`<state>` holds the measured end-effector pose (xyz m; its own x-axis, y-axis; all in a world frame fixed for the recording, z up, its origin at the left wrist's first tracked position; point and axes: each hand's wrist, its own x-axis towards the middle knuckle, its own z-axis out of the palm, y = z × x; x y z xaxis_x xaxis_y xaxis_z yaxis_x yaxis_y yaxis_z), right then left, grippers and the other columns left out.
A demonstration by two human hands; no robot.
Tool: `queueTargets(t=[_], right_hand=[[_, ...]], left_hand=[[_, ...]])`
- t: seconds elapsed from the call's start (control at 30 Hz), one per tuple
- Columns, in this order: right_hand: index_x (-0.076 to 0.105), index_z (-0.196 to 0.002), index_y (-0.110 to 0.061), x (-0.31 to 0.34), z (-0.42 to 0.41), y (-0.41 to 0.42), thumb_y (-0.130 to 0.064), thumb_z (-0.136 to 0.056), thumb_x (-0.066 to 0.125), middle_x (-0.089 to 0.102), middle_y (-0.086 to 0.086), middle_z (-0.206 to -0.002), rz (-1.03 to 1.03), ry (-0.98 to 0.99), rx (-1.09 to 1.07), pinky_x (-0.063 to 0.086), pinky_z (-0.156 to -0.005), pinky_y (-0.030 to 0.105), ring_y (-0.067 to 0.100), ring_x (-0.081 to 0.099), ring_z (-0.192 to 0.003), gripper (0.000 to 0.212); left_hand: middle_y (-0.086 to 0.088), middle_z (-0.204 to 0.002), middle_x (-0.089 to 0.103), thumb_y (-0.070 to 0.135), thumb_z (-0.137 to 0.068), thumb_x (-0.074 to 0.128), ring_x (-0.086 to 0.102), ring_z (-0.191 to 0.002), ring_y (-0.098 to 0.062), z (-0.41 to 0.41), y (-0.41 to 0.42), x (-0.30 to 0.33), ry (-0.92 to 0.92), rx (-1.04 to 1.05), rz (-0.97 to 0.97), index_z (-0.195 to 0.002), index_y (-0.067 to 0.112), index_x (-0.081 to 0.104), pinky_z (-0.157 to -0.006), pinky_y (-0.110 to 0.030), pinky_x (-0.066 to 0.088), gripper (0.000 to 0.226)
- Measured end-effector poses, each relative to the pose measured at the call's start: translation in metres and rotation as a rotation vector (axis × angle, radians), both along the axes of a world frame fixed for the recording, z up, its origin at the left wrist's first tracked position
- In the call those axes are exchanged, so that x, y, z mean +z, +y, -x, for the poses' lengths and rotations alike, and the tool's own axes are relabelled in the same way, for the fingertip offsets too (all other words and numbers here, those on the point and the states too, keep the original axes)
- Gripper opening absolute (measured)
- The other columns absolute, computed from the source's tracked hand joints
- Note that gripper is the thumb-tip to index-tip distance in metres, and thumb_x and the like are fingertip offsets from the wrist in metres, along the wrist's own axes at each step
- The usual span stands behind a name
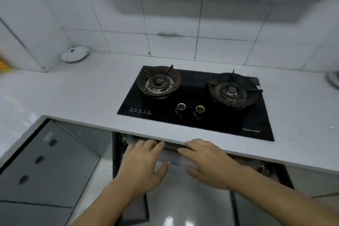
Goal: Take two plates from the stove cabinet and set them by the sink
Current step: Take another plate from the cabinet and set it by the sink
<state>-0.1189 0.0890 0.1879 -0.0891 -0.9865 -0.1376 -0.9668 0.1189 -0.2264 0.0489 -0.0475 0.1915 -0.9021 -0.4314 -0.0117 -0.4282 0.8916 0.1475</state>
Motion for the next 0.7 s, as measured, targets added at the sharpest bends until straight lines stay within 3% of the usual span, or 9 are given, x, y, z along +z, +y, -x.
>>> queueTargets(t=[0.2, 0.33, 0.5, 0.7], right_hand=[[0.038, -0.140, -0.024, -0.047, 0.010, 0.027, -0.044, -0.090, 0.045, 0.049, 0.002, -0.134, -0.053, -0.001, -0.166, 0.036, -0.103, 0.035, 0.022, 0.043, -0.123, 0.054], [0.042, -0.136, -0.025, -0.074, 0.011, 0.045, -0.041, -0.087, 0.049, 0.054, 0.004, -0.130, -0.051, -0.040, -0.256, 0.042, -0.098, 0.037, 0.023, 0.047, -0.121, 0.052], [0.049, -0.132, -0.022, -0.118, 0.018, 0.063, -0.041, -0.085, 0.051, 0.056, 0.008, -0.133, -0.030, -0.049, -0.300, 0.044, -0.096, 0.037, 0.026, 0.052, -0.121, 0.050], [0.042, -0.139, -0.022, -0.194, 0.043, 0.071, -0.037, -0.089, 0.051, 0.047, 0.006, -0.144, -0.043, -0.098, -0.344, 0.036, -0.104, 0.036, 0.025, 0.042, -0.130, 0.053]], left_hand=[[-0.003, -0.112, 0.068, 0.054, -0.078, 0.052, 0.062, -0.099, -0.027, 0.034, 0.002, -0.053, -0.074, -0.173, -0.041, -0.123, 0.019, 0.060, -0.082, -0.043, 0.051, 0.057], [-0.004, -0.104, 0.071, 0.052, -0.076, 0.053, 0.065, -0.094, -0.026, 0.050, 0.017, -0.088, -0.087, -0.272, -0.042, -0.112, 0.019, 0.066, -0.081, -0.042, 0.052, 0.050], [-0.006, -0.107, 0.072, 0.054, -0.076, 0.045, 0.066, -0.099, -0.028, 0.064, 0.029, -0.137, -0.107, -0.273, -0.026, -0.107, 0.020, 0.069, -0.082, -0.043, 0.054, 0.052], [-0.012, -0.113, 0.070, 0.052, -0.074, 0.056, 0.065, -0.101, -0.033, 0.082, 0.032, -0.207, -0.182, -0.243, -0.026, -0.113, 0.016, 0.066, -0.083, -0.046, 0.053, 0.054]])
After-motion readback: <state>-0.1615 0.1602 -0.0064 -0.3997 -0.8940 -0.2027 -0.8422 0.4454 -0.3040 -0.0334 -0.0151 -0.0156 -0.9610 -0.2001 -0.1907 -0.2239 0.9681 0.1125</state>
